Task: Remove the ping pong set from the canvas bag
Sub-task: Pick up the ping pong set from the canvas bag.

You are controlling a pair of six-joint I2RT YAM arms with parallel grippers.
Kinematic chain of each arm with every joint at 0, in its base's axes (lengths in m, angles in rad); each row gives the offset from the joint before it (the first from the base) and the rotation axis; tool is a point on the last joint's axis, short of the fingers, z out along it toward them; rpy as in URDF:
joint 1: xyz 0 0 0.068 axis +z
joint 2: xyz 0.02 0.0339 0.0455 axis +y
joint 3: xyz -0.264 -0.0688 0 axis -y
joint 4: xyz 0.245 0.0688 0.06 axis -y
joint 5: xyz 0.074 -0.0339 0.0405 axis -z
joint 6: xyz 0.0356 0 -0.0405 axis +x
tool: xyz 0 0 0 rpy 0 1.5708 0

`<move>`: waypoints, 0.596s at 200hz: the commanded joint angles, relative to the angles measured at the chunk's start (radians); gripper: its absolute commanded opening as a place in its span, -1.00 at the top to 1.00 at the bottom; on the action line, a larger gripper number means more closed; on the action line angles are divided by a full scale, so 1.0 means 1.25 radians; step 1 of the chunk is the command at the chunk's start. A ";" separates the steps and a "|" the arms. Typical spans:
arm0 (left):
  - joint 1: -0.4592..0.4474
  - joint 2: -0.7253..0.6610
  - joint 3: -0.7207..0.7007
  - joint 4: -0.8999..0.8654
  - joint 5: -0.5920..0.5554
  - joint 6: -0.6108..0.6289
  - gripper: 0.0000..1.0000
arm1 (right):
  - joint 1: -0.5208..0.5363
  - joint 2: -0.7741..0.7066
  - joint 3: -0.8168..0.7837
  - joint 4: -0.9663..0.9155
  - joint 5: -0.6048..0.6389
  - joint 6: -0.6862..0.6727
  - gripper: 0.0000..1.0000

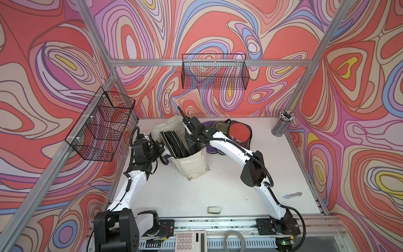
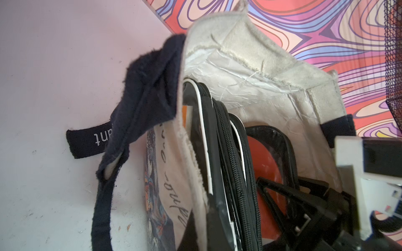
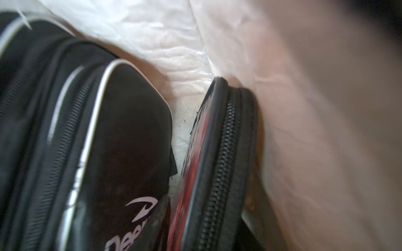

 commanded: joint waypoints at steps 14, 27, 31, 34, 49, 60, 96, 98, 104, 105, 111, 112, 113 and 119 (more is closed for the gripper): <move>0.005 -0.011 -0.011 0.016 -0.003 -0.004 1.00 | 0.001 -0.047 0.018 -0.052 -0.012 0.026 -0.03; 0.005 -0.010 -0.011 0.018 -0.002 -0.004 1.00 | 0.001 -0.046 0.014 -0.051 -0.011 0.030 -0.15; 0.005 -0.009 -0.011 0.018 -0.002 -0.004 1.00 | 0.001 -0.045 0.016 -0.050 -0.010 0.031 -0.16; 0.005 -0.010 -0.011 0.019 -0.002 -0.005 1.00 | 0.001 -0.044 0.016 -0.051 -0.007 0.032 -0.18; 0.005 -0.010 -0.009 0.019 0.000 -0.004 1.00 | 0.001 -0.036 0.027 -0.061 0.001 0.034 -0.28; 0.005 -0.010 -0.009 0.019 -0.002 -0.004 1.00 | 0.001 -0.032 0.030 -0.062 0.002 0.036 -0.36; 0.006 -0.009 -0.011 0.021 -0.004 -0.004 1.00 | 0.001 -0.024 0.029 -0.063 0.003 0.038 -0.34; 0.006 -0.009 -0.011 0.022 -0.005 -0.004 1.00 | 0.000 -0.022 0.029 -0.063 0.004 0.038 -0.33; 0.006 -0.009 -0.012 0.023 -0.004 -0.004 1.00 | 0.001 -0.022 0.029 -0.064 0.007 0.038 -0.28; 0.006 -0.010 -0.012 0.023 -0.004 -0.004 1.00 | 0.000 -0.021 0.029 -0.065 0.008 0.038 -0.27; 0.006 -0.009 -0.012 0.023 -0.004 -0.004 1.00 | 0.001 -0.021 0.028 -0.064 0.010 0.038 -0.18; 0.006 -0.009 -0.012 0.023 -0.004 -0.004 1.00 | 0.001 -0.020 0.027 -0.063 0.010 0.039 -0.18; 0.006 -0.009 -0.012 0.023 -0.005 -0.004 1.00 | 0.001 -0.020 0.027 -0.063 0.011 0.039 -0.16; 0.006 -0.009 -0.013 0.023 -0.005 -0.004 1.00 | 0.001 -0.018 0.026 -0.063 0.014 0.037 -0.09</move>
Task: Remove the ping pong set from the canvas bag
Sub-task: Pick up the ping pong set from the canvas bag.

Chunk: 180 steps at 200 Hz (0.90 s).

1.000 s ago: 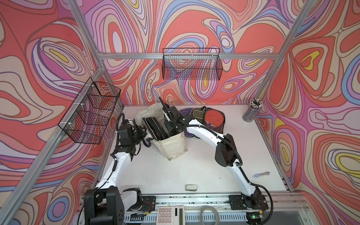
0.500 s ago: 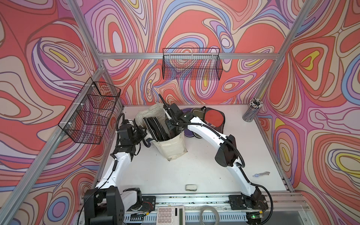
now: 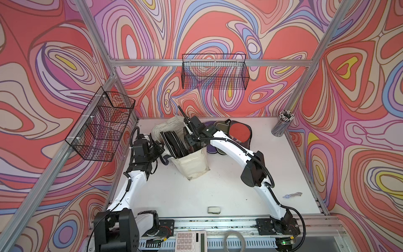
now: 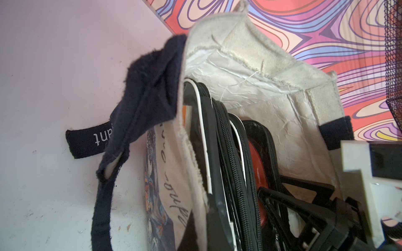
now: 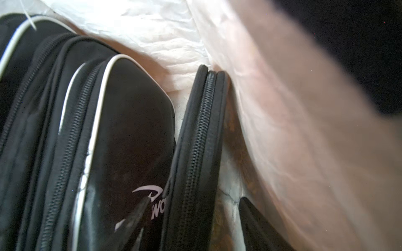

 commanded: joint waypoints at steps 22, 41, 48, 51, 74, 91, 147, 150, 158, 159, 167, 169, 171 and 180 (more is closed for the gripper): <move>0.006 -0.012 -0.012 0.020 -0.005 -0.004 1.00 | 0.001 -0.008 0.009 -0.022 0.025 -0.003 0.04; 0.006 -0.013 -0.010 0.018 -0.005 -0.004 1.00 | 0.001 -0.003 0.002 -0.015 0.014 0.000 0.03; 0.006 -0.015 -0.010 0.018 -0.005 -0.004 1.00 | 0.001 -0.003 0.000 -0.012 0.011 0.002 0.04; 0.006 -0.015 -0.011 0.016 -0.006 -0.004 1.00 | 0.000 -0.002 0.000 -0.011 0.009 0.003 0.05; 0.006 -0.018 -0.011 0.016 -0.007 -0.003 1.00 | 0.001 0.000 -0.001 -0.002 -0.003 0.007 0.52; 0.006 -0.018 -0.010 0.015 -0.006 -0.003 1.00 | 0.001 0.001 -0.002 -0.002 -0.009 0.009 1.00; 0.005 -0.018 -0.014 0.018 -0.006 -0.004 1.00 | 0.001 -0.043 -0.010 0.023 -0.007 0.015 1.00; 0.006 -0.018 -0.014 0.017 -0.006 -0.004 1.00 | 0.001 -0.045 -0.005 0.023 -0.007 0.014 1.00; 0.006 -0.017 -0.012 0.016 -0.007 -0.004 1.00 | 0.001 -0.050 0.011 0.021 -0.007 0.014 1.00; 0.006 -0.017 -0.012 0.016 -0.006 -0.004 1.00 | 0.000 -0.050 0.013 0.021 -0.007 0.013 1.00; 0.006 -0.015 -0.011 0.016 -0.005 -0.004 1.00 | 0.001 -0.055 0.028 0.021 -0.007 0.015 1.00; 0.005 -0.016 -0.011 0.016 -0.005 -0.004 1.00 | 0.001 -0.056 0.031 0.021 -0.008 0.015 1.00; 0.006 -0.016 -0.010 0.016 -0.004 -0.004 1.00 | 0.001 -0.057 0.035 0.021 -0.008 0.015 1.00; 0.006 -0.016 -0.009 0.016 -0.004 -0.004 1.00 | 0.000 -0.062 0.049 0.024 -0.010 0.016 1.00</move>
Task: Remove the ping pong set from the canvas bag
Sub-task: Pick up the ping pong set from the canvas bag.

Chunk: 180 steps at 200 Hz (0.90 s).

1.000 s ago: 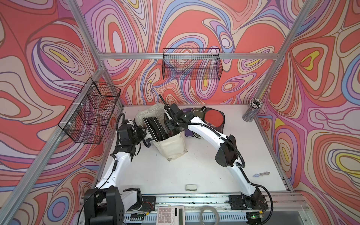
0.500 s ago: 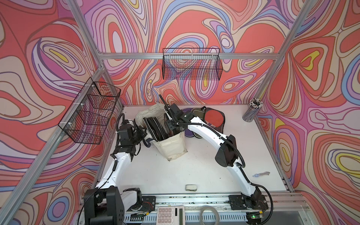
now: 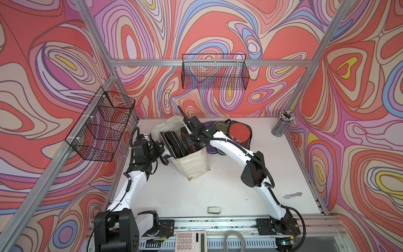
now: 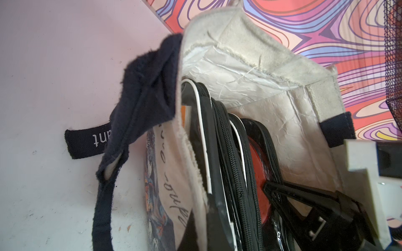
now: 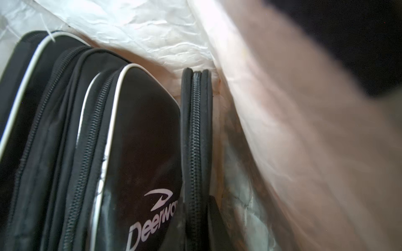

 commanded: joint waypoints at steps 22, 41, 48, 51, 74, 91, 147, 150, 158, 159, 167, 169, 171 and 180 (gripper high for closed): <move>0.006 -0.016 -0.006 0.009 -0.006 -0.003 1.00 | -0.003 -0.083 0.054 0.026 0.000 0.000 1.00; 0.006 -0.015 -0.007 0.008 -0.003 -0.003 1.00 | -0.003 -0.107 0.049 0.043 -0.004 0.004 1.00; 0.006 -0.015 -0.006 0.007 -0.003 -0.003 1.00 | -0.003 -0.116 0.045 0.049 -0.004 0.006 1.00; 0.006 -0.015 -0.006 0.008 -0.003 -0.003 1.00 | -0.003 -0.121 0.043 0.053 -0.003 0.006 1.00; 0.006 -0.013 -0.006 0.008 -0.002 -0.004 1.00 | -0.003 -0.148 0.028 0.080 -0.004 0.010 1.00; 0.006 -0.013 -0.005 0.009 0.001 -0.004 1.00 | -0.003 -0.162 0.033 0.092 -0.006 0.014 1.00; 0.006 -0.008 -0.003 0.012 0.005 -0.004 1.00 | -0.005 -0.211 0.044 0.130 -0.006 0.023 1.00; 0.005 -0.008 -0.003 0.013 0.005 -0.004 1.00 | -0.004 -0.214 0.044 0.131 -0.005 0.024 1.00; 0.006 -0.006 -0.004 0.015 0.006 -0.004 1.00 | -0.004 -0.221 0.045 0.135 -0.003 0.025 1.00; 0.006 -0.006 -0.005 0.015 0.006 -0.004 1.00 | -0.004 -0.222 0.045 0.135 -0.002 0.026 1.00; 0.005 -0.004 -0.004 0.016 0.006 -0.005 1.00 | -0.004 -0.229 0.045 0.140 0.000 0.025 1.00; 0.006 -0.004 -0.005 0.017 0.008 -0.005 1.00 | -0.004 -0.232 0.045 0.142 0.000 0.026 1.00; 0.006 -0.003 -0.004 0.017 0.008 -0.005 1.00 | -0.005 -0.234 0.045 0.143 0.000 0.027 1.00; 0.006 -0.002 -0.005 0.017 0.009 -0.005 1.00 | -0.006 -0.243 0.045 0.149 0.002 0.028 1.00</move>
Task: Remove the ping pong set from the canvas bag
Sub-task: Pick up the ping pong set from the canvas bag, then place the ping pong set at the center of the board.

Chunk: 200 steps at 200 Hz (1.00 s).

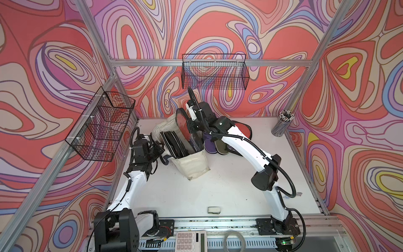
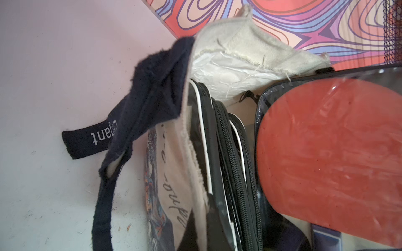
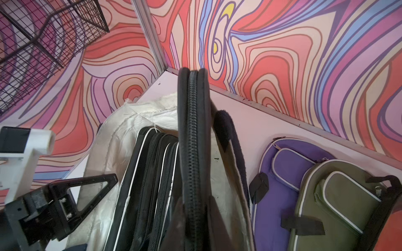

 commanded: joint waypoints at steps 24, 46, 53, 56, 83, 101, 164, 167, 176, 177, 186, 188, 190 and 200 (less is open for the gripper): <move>0.006 -0.003 -0.003 0.016 0.005 -0.004 1.00 | -0.006 -0.099 0.033 0.085 0.031 0.008 1.00; 0.006 -0.002 -0.001 0.014 0.005 -0.003 1.00 | -0.012 -0.123 0.030 0.089 0.040 0.008 1.00; 0.006 -0.002 0.000 0.013 0.006 -0.002 1.00 | -0.015 -0.132 0.028 0.090 0.042 0.009 1.00; 0.005 -0.002 0.000 0.012 0.006 -0.002 1.00 | -0.016 -0.136 0.025 0.091 0.044 0.010 1.00; 0.006 -0.004 -0.001 0.008 0.003 0.001 1.00 | -0.040 -0.197 -0.032 0.114 0.042 0.027 1.00; 0.006 -0.005 -0.004 0.008 0.000 0.001 1.00 | -0.076 -0.247 -0.094 0.143 0.013 0.060 1.00; 0.006 0.000 0.004 0.001 -0.003 0.006 1.00 | -0.212 -0.423 -0.333 0.234 -0.071 0.157 1.00; 0.006 0.000 0.005 0.001 -0.003 0.007 1.00 | -0.218 -0.429 -0.343 0.236 -0.074 0.159 1.00; 0.006 0.001 0.005 0.000 -0.004 0.006 1.00 | -0.233 -0.449 -0.369 0.239 -0.075 0.167 1.00; 0.006 0.001 0.005 0.000 -0.004 0.006 1.00 | -0.235 -0.452 -0.372 0.238 -0.076 0.168 1.00; 0.006 0.002 0.006 0.001 -0.003 0.005 1.00 | -0.251 -0.471 -0.400 0.242 -0.079 0.176 1.00; 0.006 0.002 0.006 0.001 -0.003 0.005 1.00 | -0.256 -0.474 -0.407 0.243 -0.081 0.178 1.00; 0.006 0.002 0.007 0.001 -0.003 0.005 1.00 | -0.260 -0.479 -0.414 0.244 -0.084 0.180 1.00; 0.006 0.004 0.007 0.002 -0.003 0.006 1.00 | -0.285 -0.500 -0.444 0.251 -0.099 0.197 1.00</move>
